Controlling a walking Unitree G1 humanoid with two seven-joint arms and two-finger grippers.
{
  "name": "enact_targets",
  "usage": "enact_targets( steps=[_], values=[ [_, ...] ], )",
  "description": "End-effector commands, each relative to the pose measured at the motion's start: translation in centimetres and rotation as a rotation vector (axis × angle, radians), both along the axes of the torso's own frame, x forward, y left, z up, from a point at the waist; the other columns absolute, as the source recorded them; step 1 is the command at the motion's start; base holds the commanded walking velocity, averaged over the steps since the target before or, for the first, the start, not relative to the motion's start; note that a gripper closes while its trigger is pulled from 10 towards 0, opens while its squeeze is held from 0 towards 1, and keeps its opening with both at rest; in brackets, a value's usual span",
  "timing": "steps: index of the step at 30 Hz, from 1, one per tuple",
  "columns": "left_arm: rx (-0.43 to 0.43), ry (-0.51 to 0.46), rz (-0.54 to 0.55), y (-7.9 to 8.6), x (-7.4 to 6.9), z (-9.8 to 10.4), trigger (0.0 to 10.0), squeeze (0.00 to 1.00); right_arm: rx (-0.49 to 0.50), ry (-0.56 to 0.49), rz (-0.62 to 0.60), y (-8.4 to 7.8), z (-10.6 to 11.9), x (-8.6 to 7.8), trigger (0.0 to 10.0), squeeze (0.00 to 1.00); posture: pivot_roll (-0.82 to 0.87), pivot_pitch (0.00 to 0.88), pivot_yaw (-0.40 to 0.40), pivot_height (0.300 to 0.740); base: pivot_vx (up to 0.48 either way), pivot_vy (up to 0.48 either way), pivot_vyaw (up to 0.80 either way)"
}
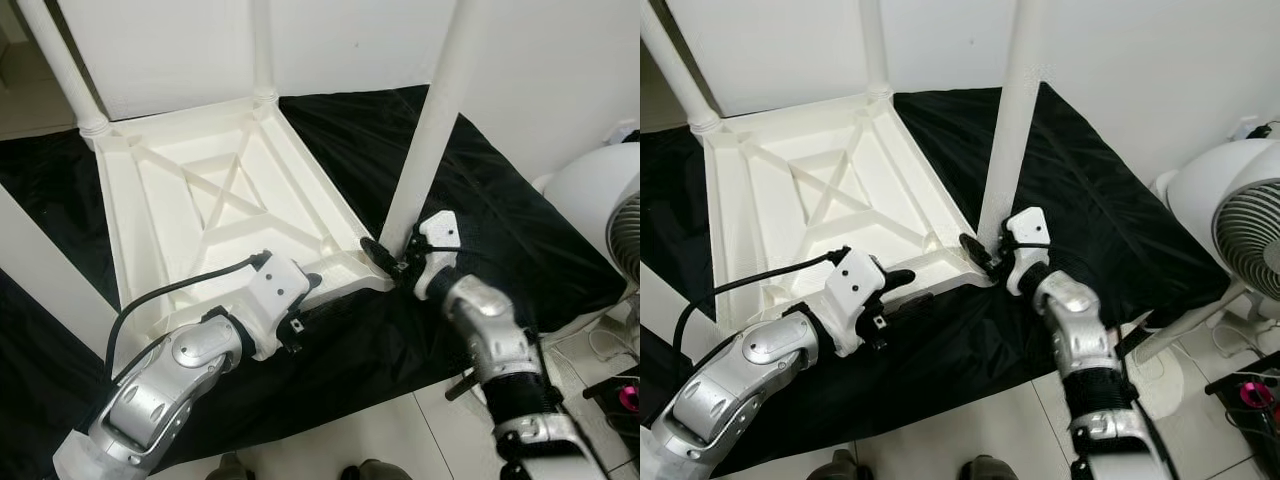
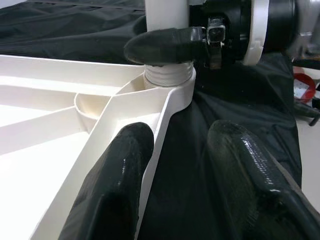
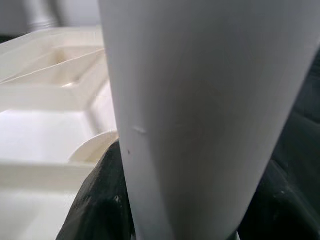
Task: Building children table
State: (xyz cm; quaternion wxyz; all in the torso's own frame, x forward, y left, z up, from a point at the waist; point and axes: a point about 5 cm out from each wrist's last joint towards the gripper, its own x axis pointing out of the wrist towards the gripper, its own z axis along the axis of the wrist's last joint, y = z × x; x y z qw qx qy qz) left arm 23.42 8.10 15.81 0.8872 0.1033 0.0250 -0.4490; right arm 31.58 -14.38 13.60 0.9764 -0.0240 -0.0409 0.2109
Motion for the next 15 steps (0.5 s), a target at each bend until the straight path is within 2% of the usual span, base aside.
enact_targets(
  steps=[1,2,3,7,12,15],
  values=[
    [0.009,0.012,-0.063,-0.2,-0.5,0.0,10.0,0.0,0.016,0.023,-0.098,-0.4,-0.3,-0.4,10.0,0.0,-0.04,0.048,-0.016,0.74,0.0,0.0,0.0],
    [0.007,0.014,-0.063,-0.2,-0.5,-0.1,10.0,0.0,0.028,0.034,-0.162,-0.1,-0.5,-0.9,10.0,0.0,-0.04,0.046,-0.019,0.74,0.0,0.0,0.0],
    [0.007,0.014,-0.063,-0.2,-0.5,-0.1,10.0,0.0,0.028,0.034,-0.162,-0.1,-0.5,-0.9,10.0,0.0,-0.04,0.046,-0.019,0.74,0.0,0.0,0.0],
    [0.003,0.021,-0.083,-0.6,-0.7,-0.3,10.0,0.0,0.021,0.031,-0.338,2.2,-1.0,-3.1,10.0,0.0,-0.05,0.038,-0.021,0.74,0.0,0.0,0.0],
    [0.007,0.023,-0.086,-0.6,-0.8,-0.4,10.0,0.0,0.051,0.029,-0.412,3.0,-1.0,-3.8,10.0,0.0,-0.05,0.032,-0.02,0.74,0.0,0.0,0.0],
    [0.002,0.023,-0.095,-0.6,-0.7,-0.3,10.0,0.0,0.091,0.03,-0.386,3.3,-0.9,-3.9,10.0,0.0,-0.05,0.026,-0.016,0.74,0.0,0.0,0.0]
  ],
)
